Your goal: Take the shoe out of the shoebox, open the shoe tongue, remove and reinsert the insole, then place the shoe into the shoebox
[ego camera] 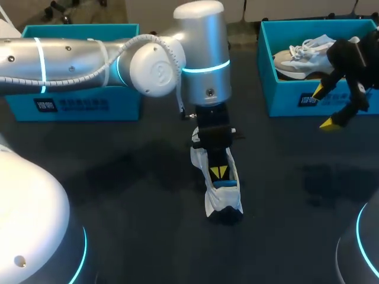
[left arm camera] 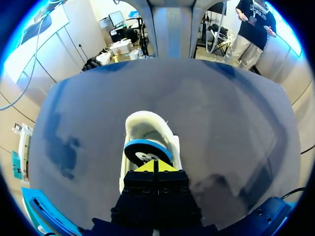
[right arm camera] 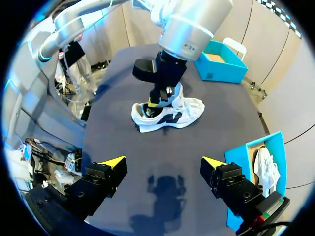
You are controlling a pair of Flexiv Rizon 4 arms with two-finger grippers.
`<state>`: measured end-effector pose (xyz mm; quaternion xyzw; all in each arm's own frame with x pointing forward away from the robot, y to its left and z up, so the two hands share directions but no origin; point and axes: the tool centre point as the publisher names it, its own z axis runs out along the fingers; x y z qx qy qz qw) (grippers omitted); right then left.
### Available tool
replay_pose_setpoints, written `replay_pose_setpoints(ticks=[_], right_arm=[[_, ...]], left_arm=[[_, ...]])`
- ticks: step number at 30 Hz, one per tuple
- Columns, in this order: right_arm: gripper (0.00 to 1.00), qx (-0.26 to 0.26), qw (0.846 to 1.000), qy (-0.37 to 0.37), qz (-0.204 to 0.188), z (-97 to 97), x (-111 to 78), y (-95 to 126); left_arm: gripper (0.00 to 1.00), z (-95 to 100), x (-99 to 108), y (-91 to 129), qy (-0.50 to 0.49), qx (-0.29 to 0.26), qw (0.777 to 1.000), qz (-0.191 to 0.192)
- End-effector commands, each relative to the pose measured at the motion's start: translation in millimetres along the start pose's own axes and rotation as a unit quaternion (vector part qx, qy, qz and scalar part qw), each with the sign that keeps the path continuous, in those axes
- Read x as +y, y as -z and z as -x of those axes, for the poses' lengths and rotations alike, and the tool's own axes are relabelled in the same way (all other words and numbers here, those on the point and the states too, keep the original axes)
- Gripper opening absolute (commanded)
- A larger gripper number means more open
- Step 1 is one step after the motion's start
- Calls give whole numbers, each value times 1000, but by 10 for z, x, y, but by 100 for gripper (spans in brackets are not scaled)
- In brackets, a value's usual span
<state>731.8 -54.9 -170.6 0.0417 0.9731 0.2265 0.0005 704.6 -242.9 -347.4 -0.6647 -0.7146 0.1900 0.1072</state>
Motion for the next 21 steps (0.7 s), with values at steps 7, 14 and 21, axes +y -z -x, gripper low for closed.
replay_pose_setpoints(ticks=[7, 14, 21], right_arm=[[100, 2, 1000, -1, -2, 21, 9, -9], [100, 2, 1000, -1, -2, 21, 9, -9], [100, 2, 1000, -1, -2, 21, 9, -9]], left_arm=[[0, 46, 71, -179, 11, -4, 1000, 11], [0, 50, 87, -323, 21, -7, 1000, 8], [0, 71, 150, -457, 34, -7, 999, 11]])
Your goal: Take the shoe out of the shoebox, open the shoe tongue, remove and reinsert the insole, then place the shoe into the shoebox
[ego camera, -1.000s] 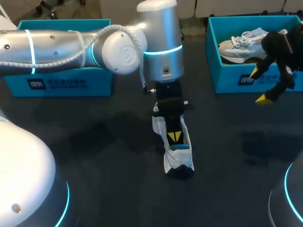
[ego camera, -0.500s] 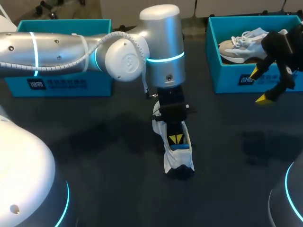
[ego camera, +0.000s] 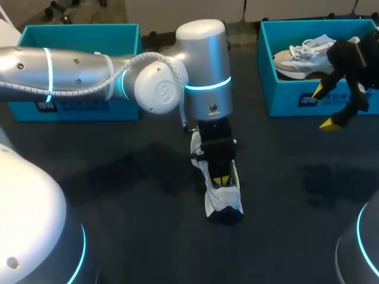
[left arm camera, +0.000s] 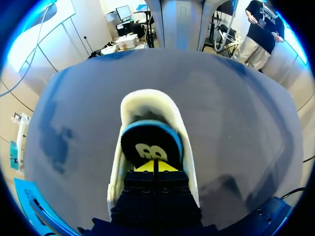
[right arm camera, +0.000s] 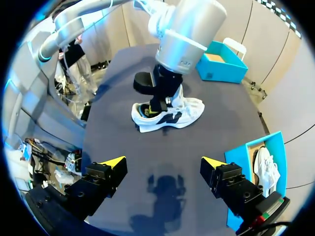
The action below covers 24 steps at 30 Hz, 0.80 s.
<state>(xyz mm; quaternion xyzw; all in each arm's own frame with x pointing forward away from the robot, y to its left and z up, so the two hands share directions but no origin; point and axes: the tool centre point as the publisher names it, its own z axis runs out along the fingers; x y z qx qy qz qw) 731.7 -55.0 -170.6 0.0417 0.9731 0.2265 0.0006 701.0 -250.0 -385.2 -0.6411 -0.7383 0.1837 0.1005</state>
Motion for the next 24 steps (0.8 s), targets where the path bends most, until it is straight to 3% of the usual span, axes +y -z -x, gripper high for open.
replay_pose_setpoints(ticks=[1, 14, 24], right_arm=[[100, 2, 1000, -1, -2, 21, 10, -10], [100, 2, 1000, -1, -2, 21, 10, -10], [100, 2, 1000, -1, -2, 21, 10, -10]], left_arm=[[0, 42, 23, -93, 2, 1, 1000, 0], [0, 25, -212, 258, -26, -1, 1000, 4], [0, 35, -247, 57, -27, 11, 999, -20]])
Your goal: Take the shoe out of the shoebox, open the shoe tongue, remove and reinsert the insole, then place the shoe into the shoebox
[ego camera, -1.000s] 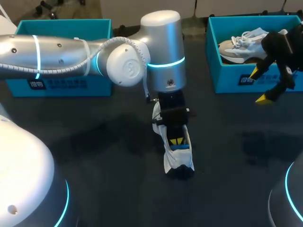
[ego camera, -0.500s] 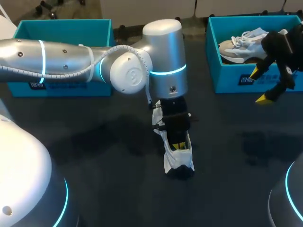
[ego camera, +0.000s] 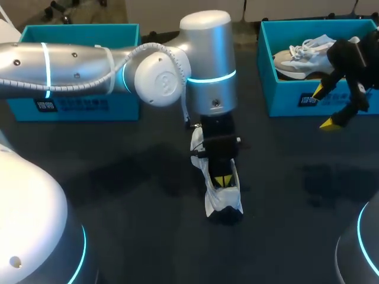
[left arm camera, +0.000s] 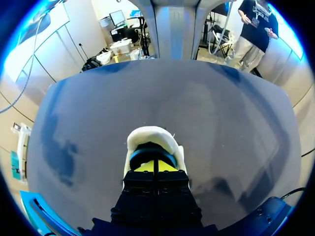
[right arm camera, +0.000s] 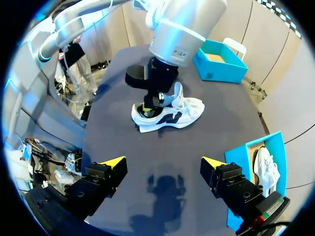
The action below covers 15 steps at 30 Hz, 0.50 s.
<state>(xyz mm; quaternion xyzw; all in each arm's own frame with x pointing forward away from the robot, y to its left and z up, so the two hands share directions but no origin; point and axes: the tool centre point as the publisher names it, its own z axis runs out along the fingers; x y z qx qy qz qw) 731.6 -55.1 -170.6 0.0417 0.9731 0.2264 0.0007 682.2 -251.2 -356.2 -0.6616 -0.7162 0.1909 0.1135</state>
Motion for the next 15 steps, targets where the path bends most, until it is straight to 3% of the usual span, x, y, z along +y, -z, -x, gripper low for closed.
replay_pose_setpoints(ticks=[1, 10, 15], right_arm=[[100, 2, 1000, -1, -2, 22, 10, -10], [100, 2, 1000, -1, -2, 22, 10, -10], [100, 2, 1000, -1, -2, 22, 10, -10]], left_arm=[[0, 32, 53, -158, 1, 0, 1000, -4], [0, 90, 108, -370, 9, -4, 1000, -1], [0, 56, 98, -329, 11, -3, 1000, 4]])
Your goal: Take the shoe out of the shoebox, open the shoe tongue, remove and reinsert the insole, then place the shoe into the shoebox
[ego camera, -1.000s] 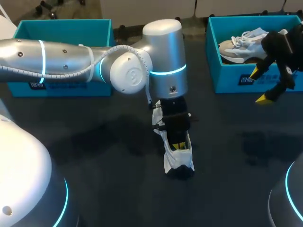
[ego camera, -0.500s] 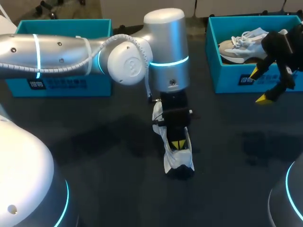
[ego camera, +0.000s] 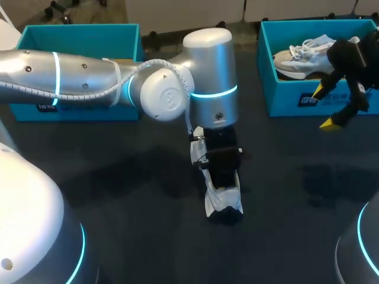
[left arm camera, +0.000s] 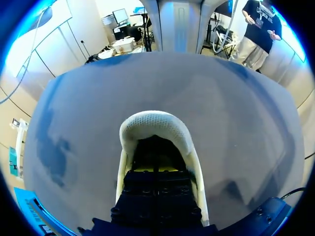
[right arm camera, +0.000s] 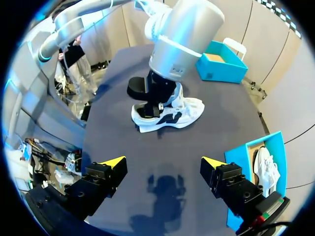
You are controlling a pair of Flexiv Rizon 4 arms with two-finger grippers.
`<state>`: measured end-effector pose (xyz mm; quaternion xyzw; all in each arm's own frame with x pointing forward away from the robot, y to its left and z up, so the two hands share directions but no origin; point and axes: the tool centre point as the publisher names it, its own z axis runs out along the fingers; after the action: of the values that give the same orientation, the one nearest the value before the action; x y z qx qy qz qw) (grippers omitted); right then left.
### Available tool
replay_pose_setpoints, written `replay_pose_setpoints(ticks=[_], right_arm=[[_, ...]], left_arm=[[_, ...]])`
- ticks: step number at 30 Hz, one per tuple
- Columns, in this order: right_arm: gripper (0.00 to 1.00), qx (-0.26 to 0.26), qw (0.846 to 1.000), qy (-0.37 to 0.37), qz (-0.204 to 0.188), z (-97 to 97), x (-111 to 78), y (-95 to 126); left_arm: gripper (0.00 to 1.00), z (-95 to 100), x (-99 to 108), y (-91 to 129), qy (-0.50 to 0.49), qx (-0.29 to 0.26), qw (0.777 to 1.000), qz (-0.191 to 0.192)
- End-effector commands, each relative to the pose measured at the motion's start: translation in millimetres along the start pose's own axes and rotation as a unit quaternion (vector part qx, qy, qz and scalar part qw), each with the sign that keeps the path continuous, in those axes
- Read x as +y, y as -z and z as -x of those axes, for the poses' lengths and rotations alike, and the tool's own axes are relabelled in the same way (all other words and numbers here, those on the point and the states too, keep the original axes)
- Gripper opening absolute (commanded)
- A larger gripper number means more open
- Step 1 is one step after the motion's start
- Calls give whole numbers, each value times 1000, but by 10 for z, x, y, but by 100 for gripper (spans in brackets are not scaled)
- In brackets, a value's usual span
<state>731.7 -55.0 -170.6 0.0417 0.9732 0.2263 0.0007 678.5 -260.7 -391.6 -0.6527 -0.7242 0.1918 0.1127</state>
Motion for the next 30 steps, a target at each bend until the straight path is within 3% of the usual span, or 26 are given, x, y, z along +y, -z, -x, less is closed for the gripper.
replay_pose_setpoints(ticks=[1, 7, 12, 22, 30], right_arm=[[100, 2, 1000, -1, -2, 21, 9, -10], [100, 2, 1000, -1, -2, 21, 9, -10], [100, 2, 1000, -1, -2, 21, 9, -10], [100, 2, 1000, -1, -2, 21, 9, -10], [100, 2, 1000, -1, -2, 21, 9, -10]], left_arm=[[0, -14, -23, 50, -1, -1, 1000, 8], [0, -74, -126, 248, -9, -5, 1000, 17], [0, -89, -219, 270, -18, -3, 1000, 17], [0, -26, -174, 10, -17, 2, 1000, -6], [0, -41, -95, -168, -15, 7, 1000, 9]])
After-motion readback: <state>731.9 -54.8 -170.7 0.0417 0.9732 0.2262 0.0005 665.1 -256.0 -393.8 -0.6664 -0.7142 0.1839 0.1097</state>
